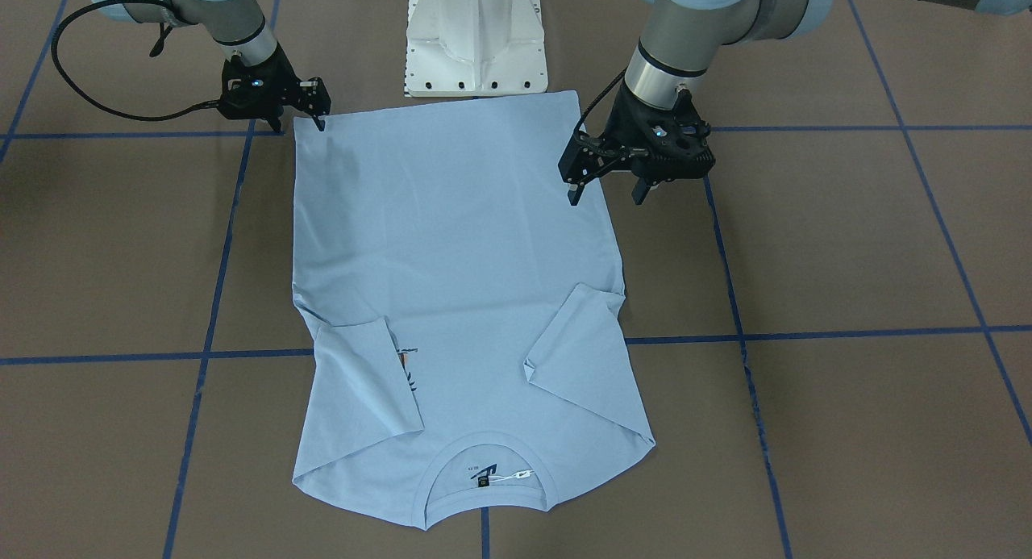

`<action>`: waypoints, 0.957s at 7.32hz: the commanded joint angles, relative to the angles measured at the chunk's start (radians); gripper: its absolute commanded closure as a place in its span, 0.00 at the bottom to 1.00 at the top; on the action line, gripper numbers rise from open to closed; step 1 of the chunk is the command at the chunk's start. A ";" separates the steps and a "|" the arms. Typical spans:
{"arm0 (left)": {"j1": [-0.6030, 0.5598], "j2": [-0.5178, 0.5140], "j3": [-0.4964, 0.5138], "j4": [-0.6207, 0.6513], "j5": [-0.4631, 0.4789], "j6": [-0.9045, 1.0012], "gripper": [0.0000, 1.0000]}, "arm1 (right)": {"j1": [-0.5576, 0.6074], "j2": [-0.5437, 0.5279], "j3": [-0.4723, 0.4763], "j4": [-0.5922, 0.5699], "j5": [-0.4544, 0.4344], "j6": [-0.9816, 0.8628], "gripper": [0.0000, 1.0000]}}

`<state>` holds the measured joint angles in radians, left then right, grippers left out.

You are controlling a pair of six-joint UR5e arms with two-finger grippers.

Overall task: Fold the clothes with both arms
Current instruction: 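Move the right gripper to the hem corner nearest the robot while the left gripper follows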

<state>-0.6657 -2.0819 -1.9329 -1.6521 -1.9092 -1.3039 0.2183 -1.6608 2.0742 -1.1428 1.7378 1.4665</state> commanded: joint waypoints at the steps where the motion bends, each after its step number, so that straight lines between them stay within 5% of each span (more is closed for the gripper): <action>1: 0.000 0.000 0.002 0.000 0.001 0.000 0.00 | -0.001 0.001 -0.009 0.000 0.005 0.000 0.71; 4: 0.000 0.000 0.002 0.000 0.001 0.000 0.00 | 0.003 -0.002 -0.005 0.000 0.006 -0.002 1.00; 7: 0.000 0.034 -0.003 -0.005 -0.001 -0.005 0.00 | 0.009 -0.008 0.017 0.003 0.005 0.000 1.00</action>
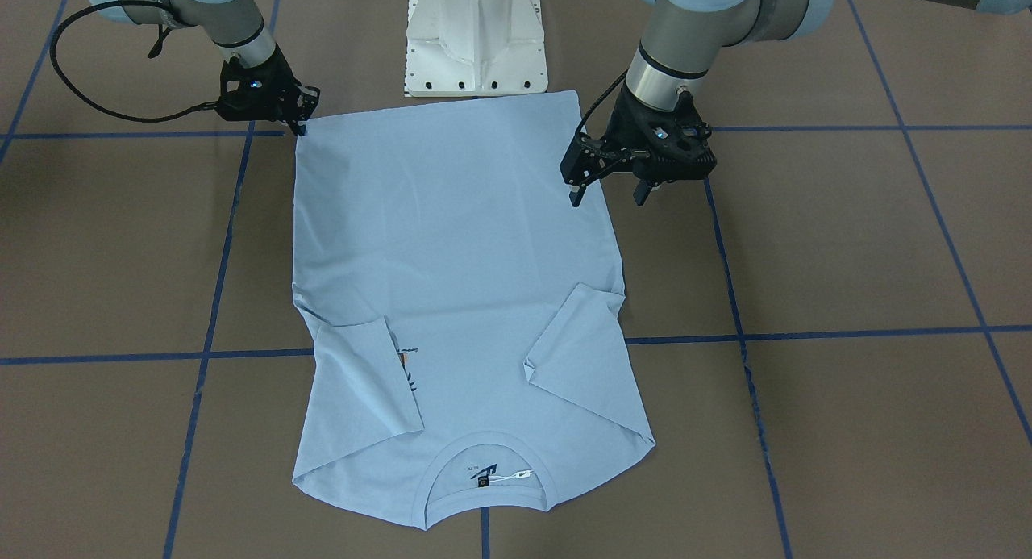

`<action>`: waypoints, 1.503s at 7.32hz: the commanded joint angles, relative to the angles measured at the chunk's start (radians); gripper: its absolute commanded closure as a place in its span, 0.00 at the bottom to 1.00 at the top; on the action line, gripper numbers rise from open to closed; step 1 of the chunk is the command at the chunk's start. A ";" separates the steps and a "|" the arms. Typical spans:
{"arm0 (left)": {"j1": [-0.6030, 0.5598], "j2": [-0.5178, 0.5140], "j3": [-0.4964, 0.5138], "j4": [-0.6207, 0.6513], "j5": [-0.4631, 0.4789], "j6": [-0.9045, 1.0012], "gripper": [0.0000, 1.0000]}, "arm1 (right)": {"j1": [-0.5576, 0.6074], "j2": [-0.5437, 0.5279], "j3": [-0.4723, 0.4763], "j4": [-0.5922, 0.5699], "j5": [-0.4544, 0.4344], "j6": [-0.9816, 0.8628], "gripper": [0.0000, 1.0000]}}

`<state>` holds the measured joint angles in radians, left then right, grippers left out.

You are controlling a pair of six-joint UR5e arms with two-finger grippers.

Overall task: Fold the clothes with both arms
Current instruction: 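Move the right gripper to the hem corner nearest the robot while the left gripper follows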

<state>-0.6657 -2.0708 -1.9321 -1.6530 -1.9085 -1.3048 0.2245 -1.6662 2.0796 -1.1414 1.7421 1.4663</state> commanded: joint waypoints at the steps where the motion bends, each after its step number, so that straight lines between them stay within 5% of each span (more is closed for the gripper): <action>1: 0.024 0.082 -0.051 -0.010 -0.003 -0.055 0.00 | 0.009 -0.010 0.042 0.002 -0.001 0.000 1.00; 3: 0.197 0.182 -0.175 -0.011 0.069 -0.257 0.00 | 0.025 -0.012 0.068 0.005 -0.001 0.000 1.00; 6: 0.478 0.207 -0.154 -0.005 0.225 -0.519 0.01 | 0.035 -0.006 0.065 0.012 -0.001 0.000 1.00; 11: 0.560 0.209 -0.093 0.001 0.255 -0.607 0.06 | 0.050 -0.001 0.065 0.012 0.005 -0.001 1.00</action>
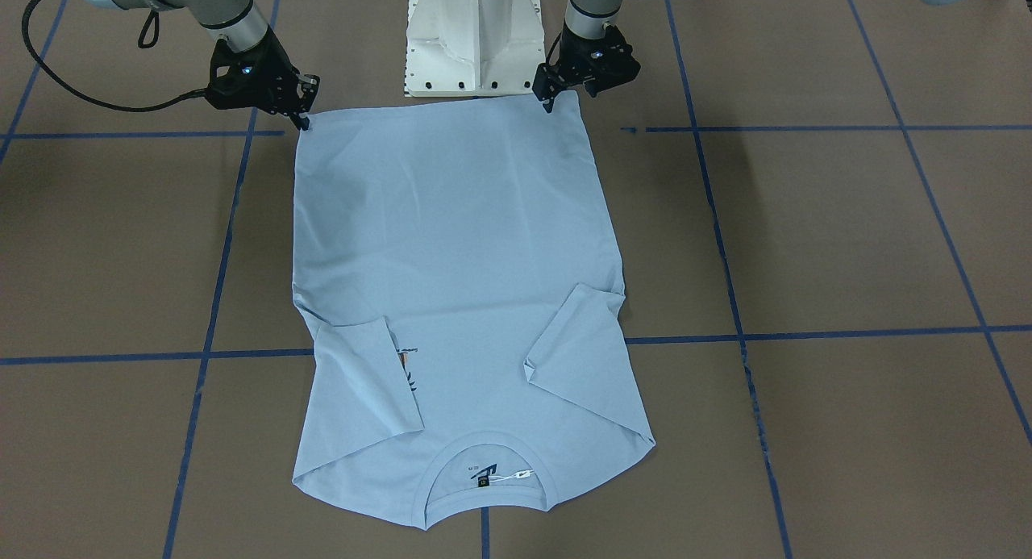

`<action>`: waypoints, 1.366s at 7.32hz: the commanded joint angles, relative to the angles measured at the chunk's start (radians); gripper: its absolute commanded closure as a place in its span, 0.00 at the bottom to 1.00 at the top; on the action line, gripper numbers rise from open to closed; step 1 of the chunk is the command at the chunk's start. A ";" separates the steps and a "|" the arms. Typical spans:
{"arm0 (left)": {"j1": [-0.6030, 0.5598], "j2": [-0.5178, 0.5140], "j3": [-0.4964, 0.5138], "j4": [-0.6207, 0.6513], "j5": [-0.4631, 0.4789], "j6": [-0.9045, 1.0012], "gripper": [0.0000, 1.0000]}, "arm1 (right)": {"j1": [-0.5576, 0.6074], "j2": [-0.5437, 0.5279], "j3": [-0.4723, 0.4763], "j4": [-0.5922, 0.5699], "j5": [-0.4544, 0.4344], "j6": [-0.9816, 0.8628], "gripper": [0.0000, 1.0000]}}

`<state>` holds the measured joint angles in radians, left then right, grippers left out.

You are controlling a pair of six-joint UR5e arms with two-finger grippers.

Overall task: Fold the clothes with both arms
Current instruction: 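Grasp both hem corners nearest the robot with the left and right grippers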

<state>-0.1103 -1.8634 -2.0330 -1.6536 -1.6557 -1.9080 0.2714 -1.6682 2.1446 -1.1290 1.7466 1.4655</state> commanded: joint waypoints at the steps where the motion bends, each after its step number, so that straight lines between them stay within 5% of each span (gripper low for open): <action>1: 0.006 0.006 0.008 0.009 0.002 -0.003 0.11 | 0.003 0.002 0.000 0.000 0.001 -0.001 1.00; 10: 0.060 0.015 0.010 0.017 -0.003 -0.043 0.26 | 0.019 0.002 -0.002 0.000 0.016 -0.002 1.00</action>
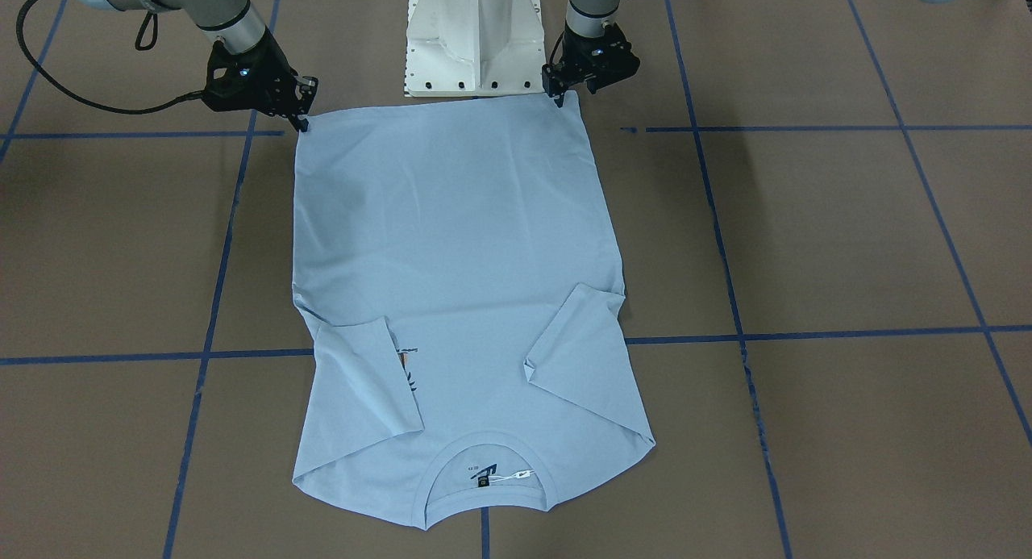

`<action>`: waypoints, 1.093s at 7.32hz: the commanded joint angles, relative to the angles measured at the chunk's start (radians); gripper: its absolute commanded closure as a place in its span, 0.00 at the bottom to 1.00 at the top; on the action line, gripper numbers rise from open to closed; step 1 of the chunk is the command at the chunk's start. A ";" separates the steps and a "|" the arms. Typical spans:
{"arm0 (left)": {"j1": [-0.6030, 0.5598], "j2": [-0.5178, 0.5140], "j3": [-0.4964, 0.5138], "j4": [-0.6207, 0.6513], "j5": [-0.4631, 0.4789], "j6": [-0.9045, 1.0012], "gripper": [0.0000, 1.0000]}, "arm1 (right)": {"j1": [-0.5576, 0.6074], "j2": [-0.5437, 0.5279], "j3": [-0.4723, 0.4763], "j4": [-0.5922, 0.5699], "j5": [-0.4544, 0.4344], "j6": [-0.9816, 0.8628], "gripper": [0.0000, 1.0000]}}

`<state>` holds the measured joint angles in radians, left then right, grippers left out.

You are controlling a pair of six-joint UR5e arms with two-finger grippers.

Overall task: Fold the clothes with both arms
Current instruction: 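Grasp both hem corners nearest the robot with the left and right grippers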

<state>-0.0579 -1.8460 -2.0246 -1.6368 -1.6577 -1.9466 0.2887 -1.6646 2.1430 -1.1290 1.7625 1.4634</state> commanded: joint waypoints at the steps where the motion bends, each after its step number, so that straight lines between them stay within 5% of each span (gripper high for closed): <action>1: 0.007 -0.007 0.016 0.000 -0.001 -0.005 0.26 | 0.003 -0.001 -0.002 -0.001 0.000 0.000 1.00; 3: 0.009 -0.012 0.023 0.000 -0.002 -0.006 0.38 | 0.004 -0.004 -0.002 -0.001 0.002 -0.002 1.00; 4: 0.009 -0.012 0.021 0.000 -0.002 -0.006 0.54 | 0.004 -0.004 -0.002 -0.001 0.002 -0.002 1.00; 8: 0.007 -0.012 0.009 0.002 -0.004 -0.005 0.92 | 0.024 -0.006 -0.003 -0.001 0.020 -0.011 1.00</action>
<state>-0.0503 -1.8574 -2.0135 -1.6352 -1.6613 -1.9513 0.3068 -1.6702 2.1405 -1.1306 1.7766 1.4553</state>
